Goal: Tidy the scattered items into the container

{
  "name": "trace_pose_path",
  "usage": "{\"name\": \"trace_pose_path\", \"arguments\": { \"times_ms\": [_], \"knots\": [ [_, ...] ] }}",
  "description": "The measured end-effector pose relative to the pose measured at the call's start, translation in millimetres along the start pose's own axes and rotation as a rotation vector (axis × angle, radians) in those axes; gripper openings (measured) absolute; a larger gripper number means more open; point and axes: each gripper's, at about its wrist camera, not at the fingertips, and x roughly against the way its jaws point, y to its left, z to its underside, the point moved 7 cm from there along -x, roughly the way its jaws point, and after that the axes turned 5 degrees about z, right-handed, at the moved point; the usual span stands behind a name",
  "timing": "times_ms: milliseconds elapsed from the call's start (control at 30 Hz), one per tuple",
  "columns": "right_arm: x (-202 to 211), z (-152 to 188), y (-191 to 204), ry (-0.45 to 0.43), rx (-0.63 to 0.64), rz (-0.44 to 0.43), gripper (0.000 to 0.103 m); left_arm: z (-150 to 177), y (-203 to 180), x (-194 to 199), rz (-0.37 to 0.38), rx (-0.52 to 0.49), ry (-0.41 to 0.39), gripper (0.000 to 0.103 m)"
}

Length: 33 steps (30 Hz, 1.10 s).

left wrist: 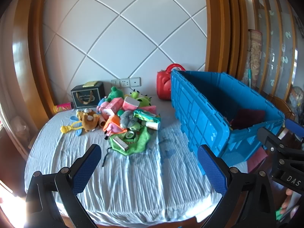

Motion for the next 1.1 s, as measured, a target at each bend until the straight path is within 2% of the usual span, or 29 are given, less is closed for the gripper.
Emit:
{"name": "trace_pose_path", "arguments": {
  "times_ms": [433, 1100],
  "knots": [
    [2.4, 0.8, 0.5, -0.004, -0.004, 0.004, 0.103, 2.3, 3.0, 0.3, 0.005, -0.003, -0.001, 0.102],
    [-5.7, -4.7, 33.3, 0.008, 0.029, 0.007, 0.103, 2.5, 32.2, -8.1, 0.014, 0.010, 0.010, 0.102]
  ]
}}
